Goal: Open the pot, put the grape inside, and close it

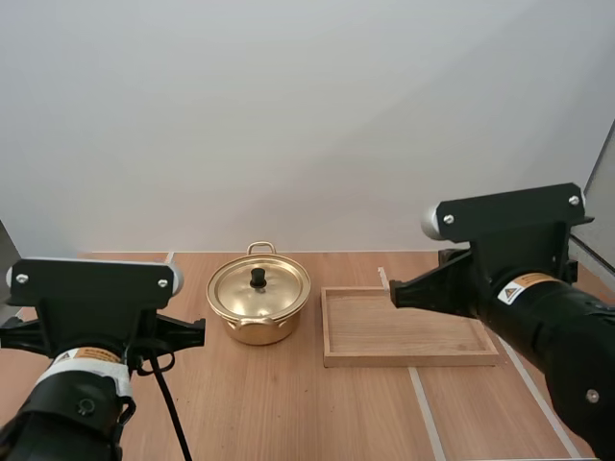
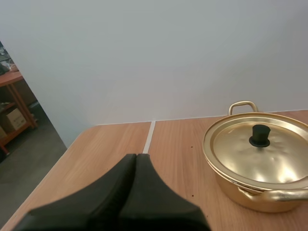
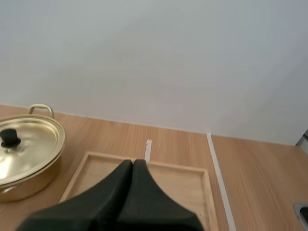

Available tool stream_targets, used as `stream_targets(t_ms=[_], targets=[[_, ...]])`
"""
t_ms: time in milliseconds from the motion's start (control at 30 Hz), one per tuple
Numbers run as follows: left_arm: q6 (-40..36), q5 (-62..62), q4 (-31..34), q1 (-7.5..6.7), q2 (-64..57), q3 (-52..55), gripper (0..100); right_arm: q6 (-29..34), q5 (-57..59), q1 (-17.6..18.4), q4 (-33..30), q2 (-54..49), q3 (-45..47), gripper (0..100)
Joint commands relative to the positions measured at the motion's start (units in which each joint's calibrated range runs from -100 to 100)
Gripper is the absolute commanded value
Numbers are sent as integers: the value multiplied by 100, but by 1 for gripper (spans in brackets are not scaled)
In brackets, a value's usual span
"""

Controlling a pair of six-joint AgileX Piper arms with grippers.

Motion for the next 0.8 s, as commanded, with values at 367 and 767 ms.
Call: stream_targets(t_ms=[367, 767], targets=[[-580, -2008, -118, 172, -47, 1027, 0, -434, -834, -14, -48, -89, 795, 0], [-580, -1856, -119, 172, -47, 1027, 0, -434, -1466, -14, 25, -89, 795, 0]])
